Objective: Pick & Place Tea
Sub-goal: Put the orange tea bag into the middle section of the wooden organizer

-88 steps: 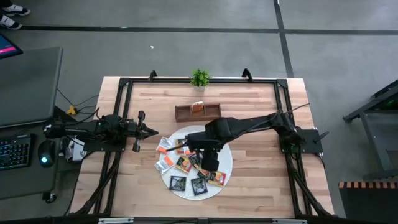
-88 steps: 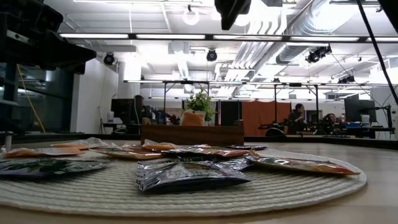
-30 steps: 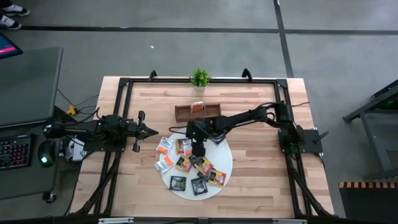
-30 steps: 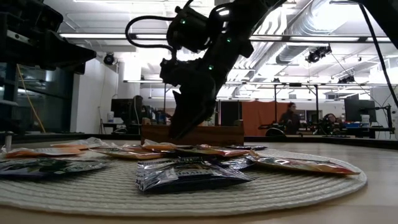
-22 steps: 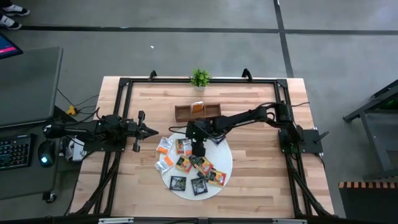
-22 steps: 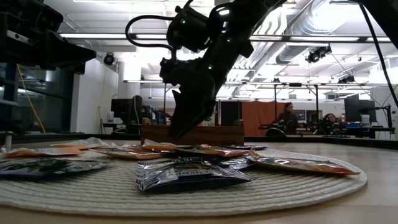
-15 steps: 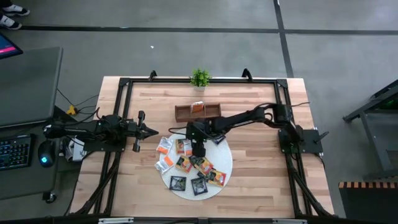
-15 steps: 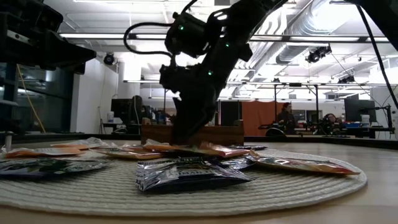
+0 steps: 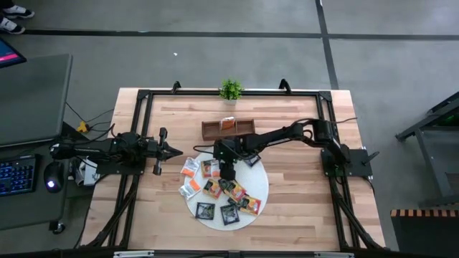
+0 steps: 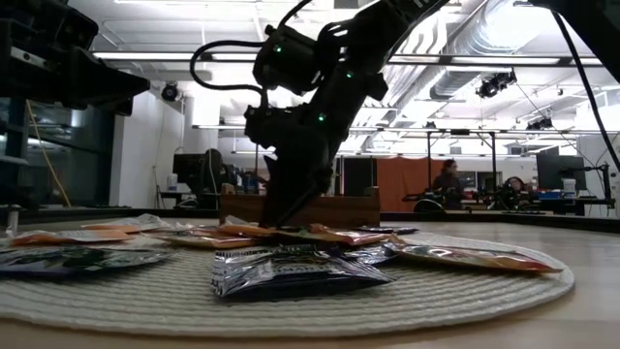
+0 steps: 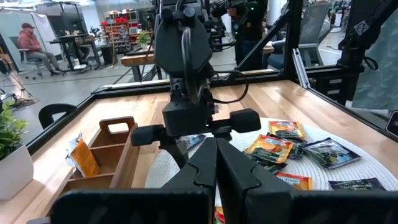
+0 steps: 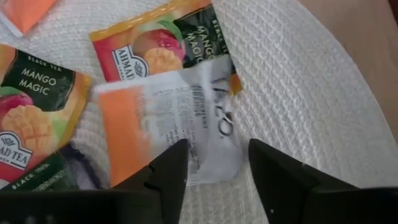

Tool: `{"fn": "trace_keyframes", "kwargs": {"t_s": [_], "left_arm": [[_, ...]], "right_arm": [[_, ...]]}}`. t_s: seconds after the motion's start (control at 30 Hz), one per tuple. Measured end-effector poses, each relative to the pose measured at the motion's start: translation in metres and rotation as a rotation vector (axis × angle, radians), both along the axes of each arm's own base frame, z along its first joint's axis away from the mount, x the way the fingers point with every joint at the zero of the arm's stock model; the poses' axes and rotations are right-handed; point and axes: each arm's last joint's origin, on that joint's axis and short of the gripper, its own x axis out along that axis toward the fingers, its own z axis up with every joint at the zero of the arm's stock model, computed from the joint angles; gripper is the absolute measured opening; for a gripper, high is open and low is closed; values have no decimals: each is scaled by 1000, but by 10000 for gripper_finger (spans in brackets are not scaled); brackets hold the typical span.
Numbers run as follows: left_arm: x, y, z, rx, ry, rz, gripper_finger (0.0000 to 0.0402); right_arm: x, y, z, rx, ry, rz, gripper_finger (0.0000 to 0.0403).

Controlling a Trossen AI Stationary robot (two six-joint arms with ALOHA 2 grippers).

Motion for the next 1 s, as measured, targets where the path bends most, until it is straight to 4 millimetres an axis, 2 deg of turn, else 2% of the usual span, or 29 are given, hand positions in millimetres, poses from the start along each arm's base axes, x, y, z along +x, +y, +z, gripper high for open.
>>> {"fn": "trace_keyframes", "kwargs": {"t_s": [0.43,0.7,1.0], "left_arm": [[0,0,0,0,0,0,1],[0,0,0,0,0,0,1],[0,0,0,0,0,0,1]], "right_arm": [[-1,0,0,38,12,-48,12],[-1,3,6,28,-10,-91,5],[-12,10,53,-131,-84,-181,3]]}}
